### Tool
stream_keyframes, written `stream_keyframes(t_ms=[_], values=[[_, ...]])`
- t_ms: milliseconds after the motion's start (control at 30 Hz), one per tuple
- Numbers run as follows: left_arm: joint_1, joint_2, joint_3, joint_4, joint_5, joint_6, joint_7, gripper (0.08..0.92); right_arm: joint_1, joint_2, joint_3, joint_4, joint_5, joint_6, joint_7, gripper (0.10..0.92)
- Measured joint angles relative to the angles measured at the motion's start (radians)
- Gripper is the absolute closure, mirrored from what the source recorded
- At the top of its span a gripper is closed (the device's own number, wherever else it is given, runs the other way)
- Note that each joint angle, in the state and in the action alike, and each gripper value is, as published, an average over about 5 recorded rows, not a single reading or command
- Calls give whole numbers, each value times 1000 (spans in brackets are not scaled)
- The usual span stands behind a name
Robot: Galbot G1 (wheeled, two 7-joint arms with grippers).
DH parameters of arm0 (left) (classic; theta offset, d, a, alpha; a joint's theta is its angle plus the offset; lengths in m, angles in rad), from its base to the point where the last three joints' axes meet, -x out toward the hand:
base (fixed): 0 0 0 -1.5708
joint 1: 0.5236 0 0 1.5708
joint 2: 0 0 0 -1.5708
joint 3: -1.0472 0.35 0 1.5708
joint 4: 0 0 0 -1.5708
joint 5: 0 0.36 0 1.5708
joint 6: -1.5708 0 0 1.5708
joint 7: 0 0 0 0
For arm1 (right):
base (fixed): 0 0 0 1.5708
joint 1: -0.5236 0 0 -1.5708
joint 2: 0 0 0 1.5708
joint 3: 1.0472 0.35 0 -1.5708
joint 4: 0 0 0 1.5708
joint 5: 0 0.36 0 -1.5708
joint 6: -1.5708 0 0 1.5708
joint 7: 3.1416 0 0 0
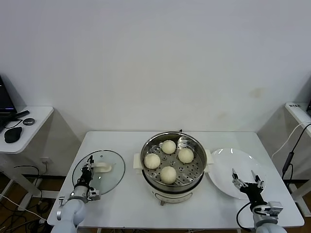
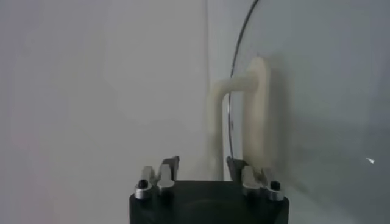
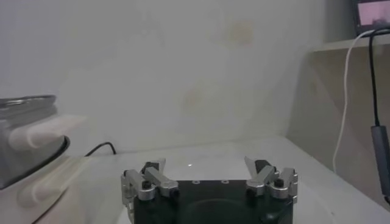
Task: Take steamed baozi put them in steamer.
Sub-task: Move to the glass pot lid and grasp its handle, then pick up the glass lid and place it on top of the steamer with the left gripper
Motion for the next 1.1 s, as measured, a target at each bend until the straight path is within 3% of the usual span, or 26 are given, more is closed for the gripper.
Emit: stream_keyframes(t_ms=[267, 667, 1100], values=[[7, -12, 0, -25, -27, 24, 10, 822, 0, 2, -9, 3, -4, 1, -1, 203], [84, -39, 21, -220, -80, 306, 52, 828, 4, 1, -13, 9, -3, -2, -1, 203], [172, -116, 44, -522, 113, 578, 216, 828, -14, -2, -3, 39, -15, -36, 12, 203]])
